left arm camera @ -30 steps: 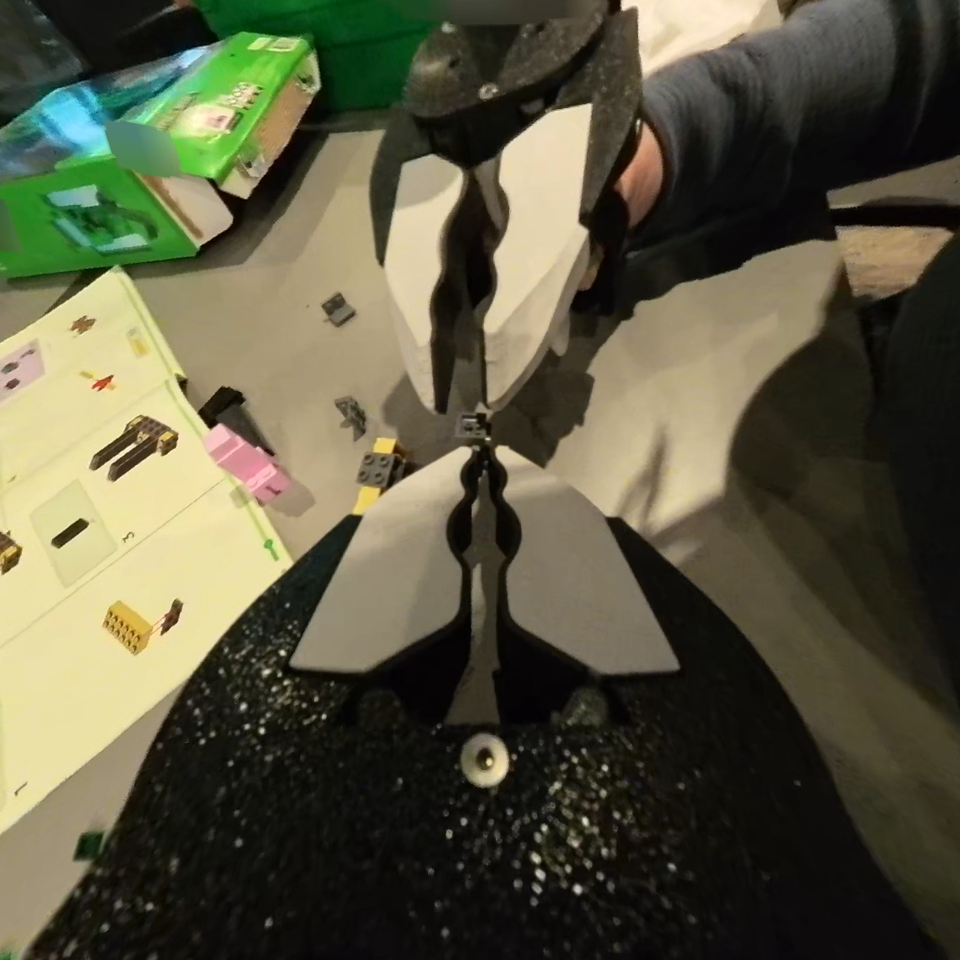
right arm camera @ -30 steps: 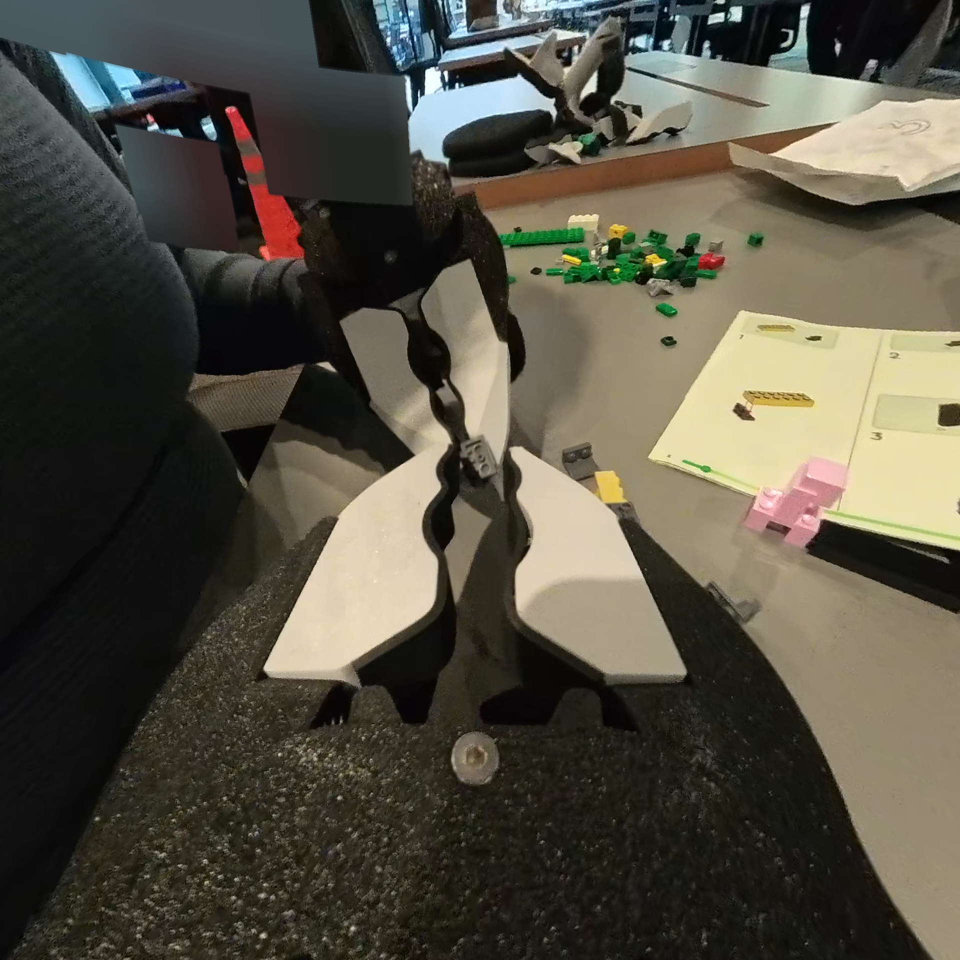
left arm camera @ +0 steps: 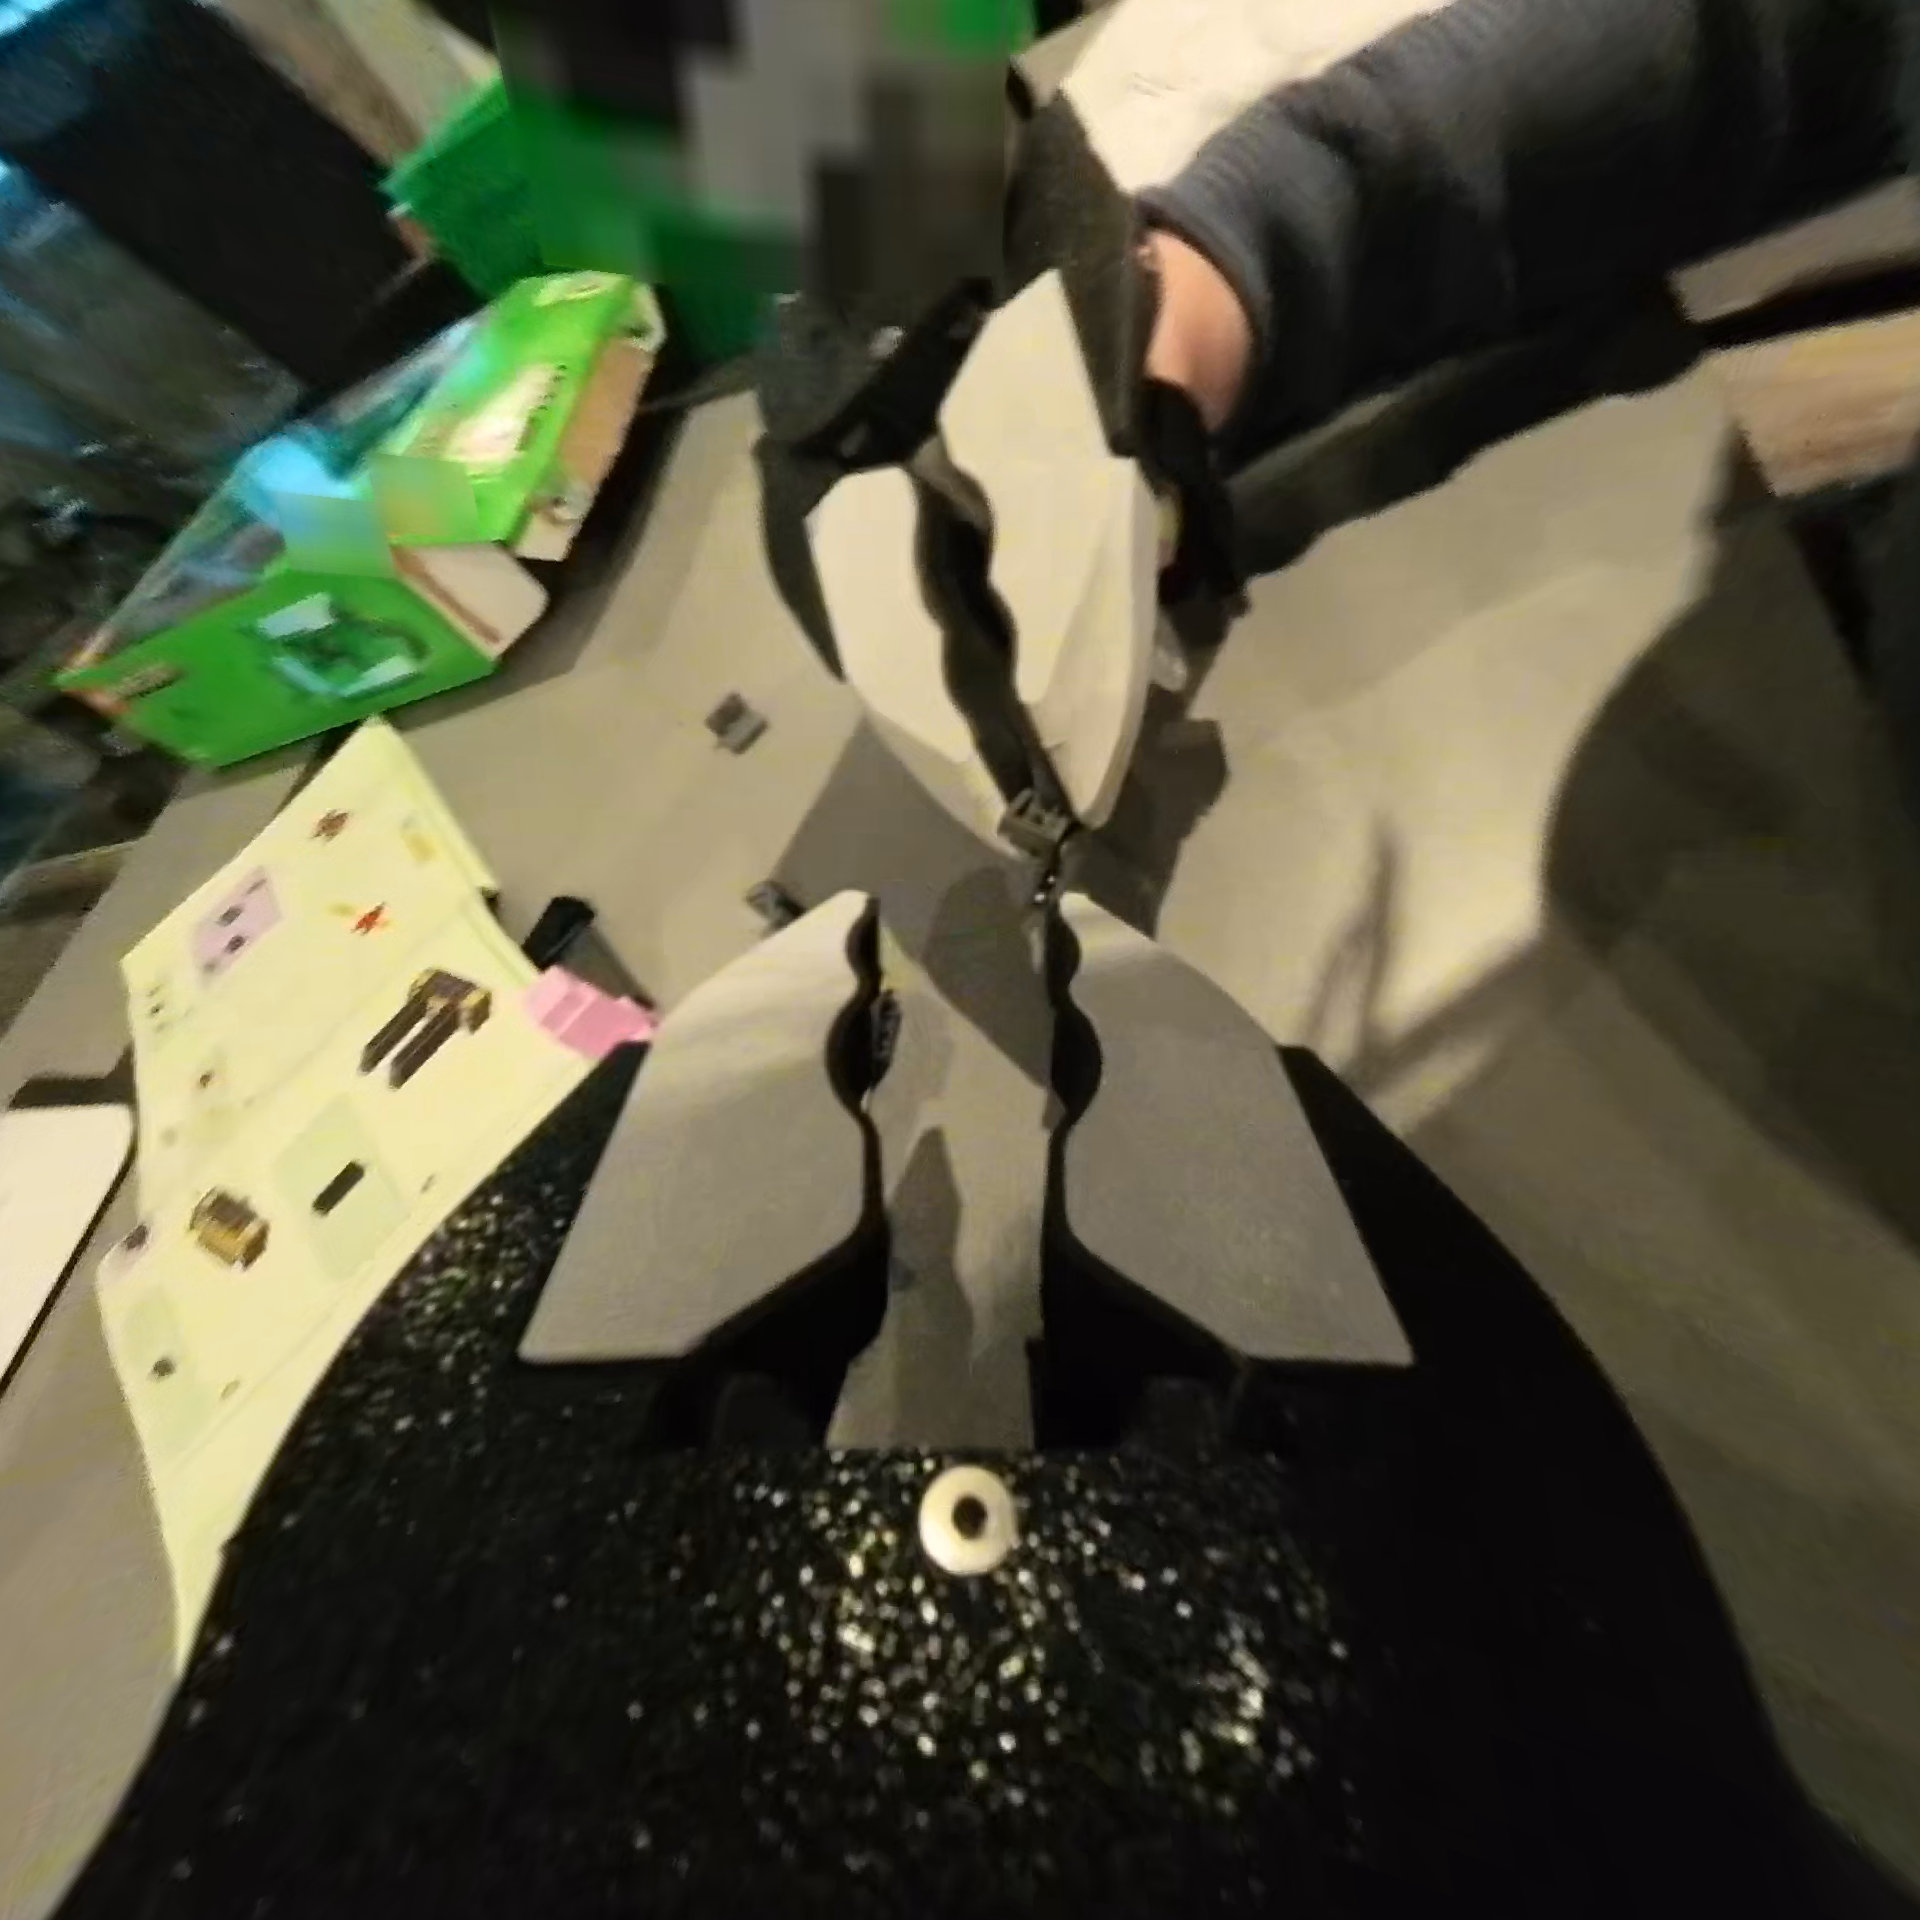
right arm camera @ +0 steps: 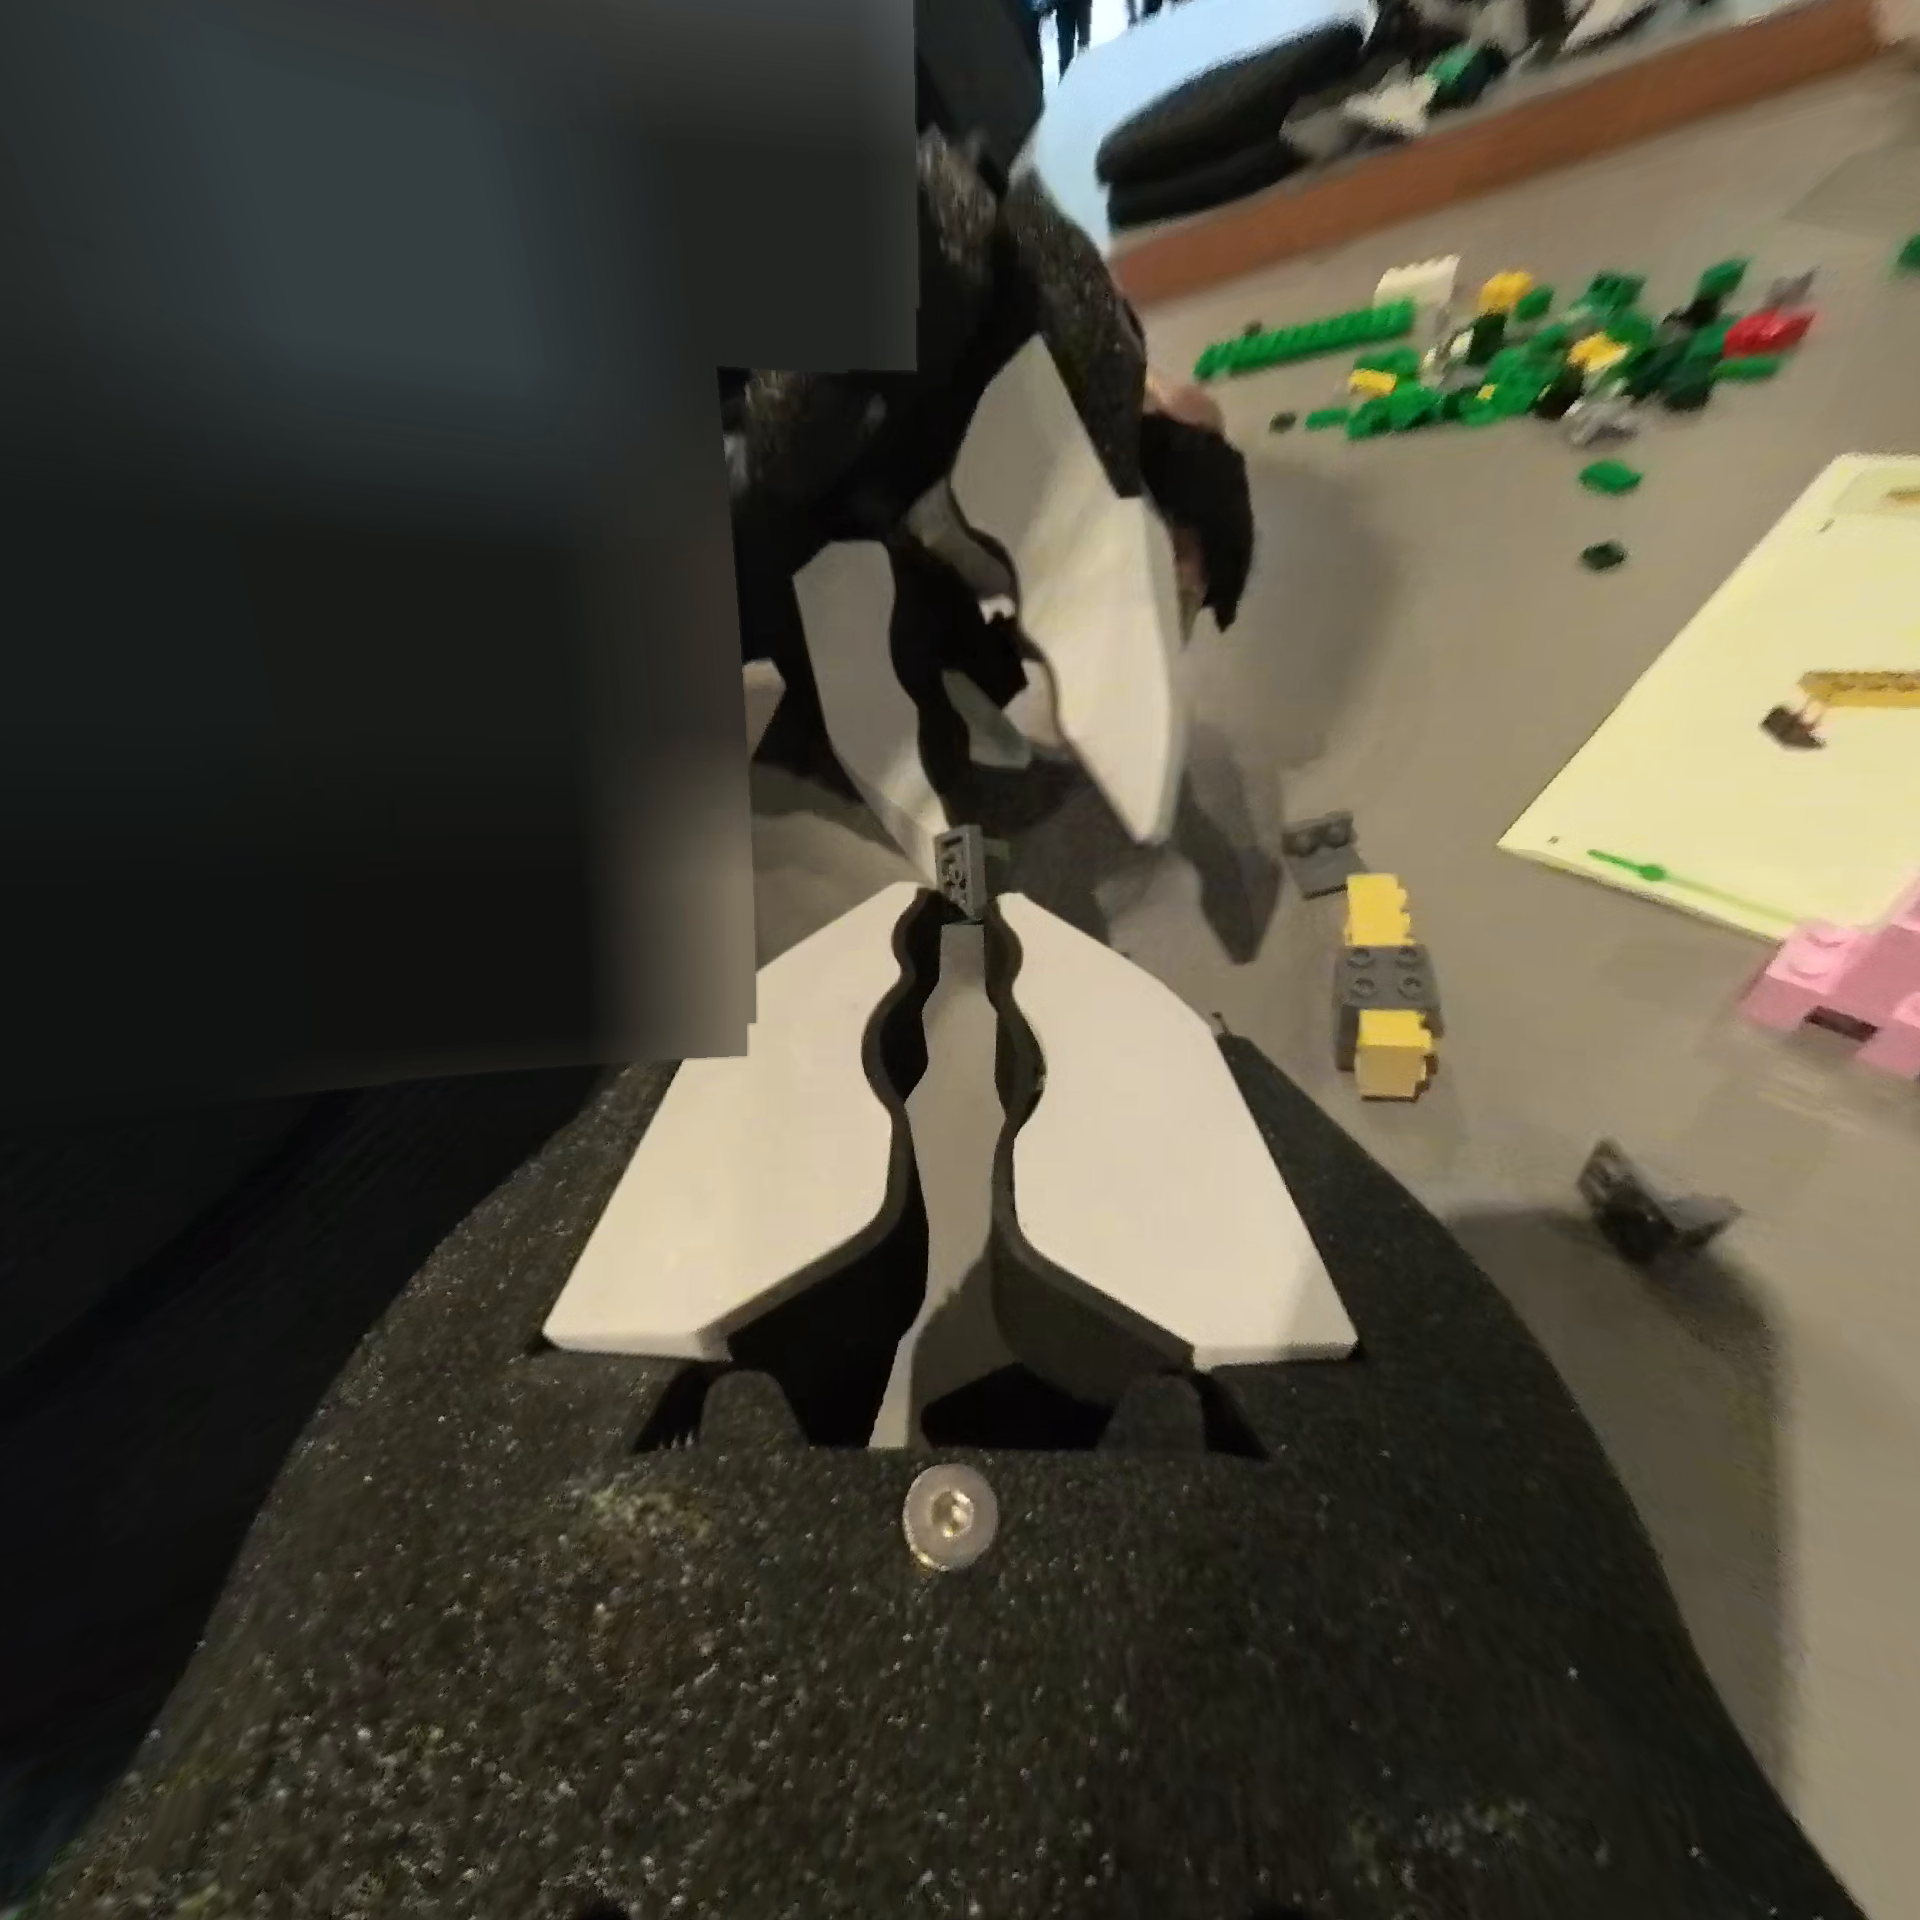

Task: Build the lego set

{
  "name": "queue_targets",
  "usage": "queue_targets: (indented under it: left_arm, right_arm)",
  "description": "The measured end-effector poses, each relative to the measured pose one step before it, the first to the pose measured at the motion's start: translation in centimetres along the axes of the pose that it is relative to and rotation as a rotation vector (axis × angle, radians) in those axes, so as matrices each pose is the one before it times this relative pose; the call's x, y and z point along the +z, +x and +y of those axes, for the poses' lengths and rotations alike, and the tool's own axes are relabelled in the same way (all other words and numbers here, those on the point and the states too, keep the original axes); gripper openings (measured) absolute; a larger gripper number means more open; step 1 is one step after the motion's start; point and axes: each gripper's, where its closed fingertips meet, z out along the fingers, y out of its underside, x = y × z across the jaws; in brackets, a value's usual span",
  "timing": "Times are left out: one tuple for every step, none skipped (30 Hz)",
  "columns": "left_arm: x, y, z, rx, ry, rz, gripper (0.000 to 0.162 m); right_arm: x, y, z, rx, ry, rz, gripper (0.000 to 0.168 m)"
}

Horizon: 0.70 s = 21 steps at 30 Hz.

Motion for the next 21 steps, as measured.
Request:
queue_targets:
  left_arm:
    - [-0.088, -0.572, 0.044, -0.0236, 0.0019, -0.0307, 0.035]
    - [-0.028, -0.387, 0.109, -0.0253, -0.0041, -0.0182, 0.038]
    - [0.019, -0.213, 0.084, -0.0269, -0.0039, -0.0067, 0.039]
    - [0.040, 0.002, 0.023, -0.0247, 0.0002, 0.0042, 0.040]
    - [0.057, 0.028, -0.018, -0.0224, 0.0034, 0.0035, 0.039]
    - [0.054, -0.100, -0.038, -0.0203, 0.0041, -0.0078, 0.038]
    - [-0.007, -0.227, -0.051, -0.0101, 0.0056, -0.0204, 0.037]
    - [-0.070, -0.319, -0.120, 0.0082, 0.0094, -0.0324, 0.035]
    - [-0.110, -0.290, -0.138, 0.0236, 0.0099, -0.0354, 0.033]
    - [-0.094, -0.239, -0.082, 0.0275, 0.0040, -0.0341, 0.032]
    - [-0.045, -0.188, -0.019, 0.0227, -0.0007, -0.0284, 0.031]
    - [-0.021, -0.073, -0.025, 0.0147, 0.0012, -0.0192, 0.031]
    - [-0.002, -0.028, -0.072, 0.0088, 0.0062, -0.0146, 0.031]
    - [-0.033, -0.017, -0.118, 0.0099, 0.0092, -0.0146, 0.031]
    - [-0.053, -0.064, -0.152, 0.0173, 0.0099, -0.0179, 0.029]
    - [-0.118, -0.209, -0.216, 0.0256, 0.0113, -0.0289, 0.025]
    - [-0.141, -0.274, -0.238, 0.0314, 0.0115, -0.0329, 0.019]
    - [-0.121, -0.229, -0.220, 0.0320, 0.0086, -0.0275, 0.015]
    - [-0.067, -0.141, -0.110, 0.0267, 0.0011, -0.0175, 0.015]
    - [0.006, -0.059, -0.001, 0.0167, -0.0051, -0.0088, 0.015]
    - [0.058, -0.005, 0.069, 0.0052, -0.0072, -0.0023, 0.015]
  right_arm:
    - [-0.252, 0.079, -0.390, -0.0011, 0.0357, 0.0037, 0.008]
    - [-0.219, 0.151, -0.333, -0.0050, 0.0291, 0.0116, 0.008]
    - [-0.161, 0.240, -0.274, -0.0104, 0.0228, 0.0210, 0.008]
    - [-0.119, 0.109, -0.301, -0.0189, 0.0217, 0.0170, 0.008]
    - [-0.053, 0.050, -0.303, -0.0175, 0.0192, 0.0138, 0.008]
    - [0.008, 0.132, -0.194, -0.0061, 0.0103, 0.0169, 0.008]
    - [0.063, 0.224, -0.039, 0.0085, 0.0014, 0.0185, 0.008]
    - [0.123, 0.263, 0.054, 0.0318, -0.0050, 0.0151, 0.008]
    - [0.176, 0.282, 0.050, 0.0503, -0.0079, 0.0146, 0.008]
    - [0.205, 0.262, 0.011, 0.0554, -0.0048, 0.0175, 0.007]
    - [0.221, 0.115, -0.113, 0.0526, 0.0026, 0.0131, 0.008]
    - [0.192, -0.078, -0.286, 0.0455, 0.0140, 0.0058, 0.008]
    - [0.170, -0.163, -0.350, 0.0420, 0.0173, 0.0025, 0.008]
    - [0.132, -0.025, -0.326, 0.0369, 0.0162, 0.0112, 0.008]
    - [0.089, -0.018, -0.252, 0.0251, 0.0107, 0.0089, 0.008]
    - [0.062, 0.119, -0.182, 0.0194, 0.0056, 0.0158, 0.008]
    - [0.020, 0.189, -0.126, 0.0151, 0.0015, 0.0190, 0.008]
    - [0.002, 0.125, -0.108, 0.0073, 0.0008, 0.0121, 0.008]
    - [-0.004, -0.038, -0.107, 0.0016, 0.0025, -0.0013, 0.008]
    - [0.010, 0.014, -0.053, 0.0067, 0.0002, 0.0008, 0.008]
    - [0.005, 0.089, 0.016, 0.0067, -0.0020, 0.0031, 0.008]
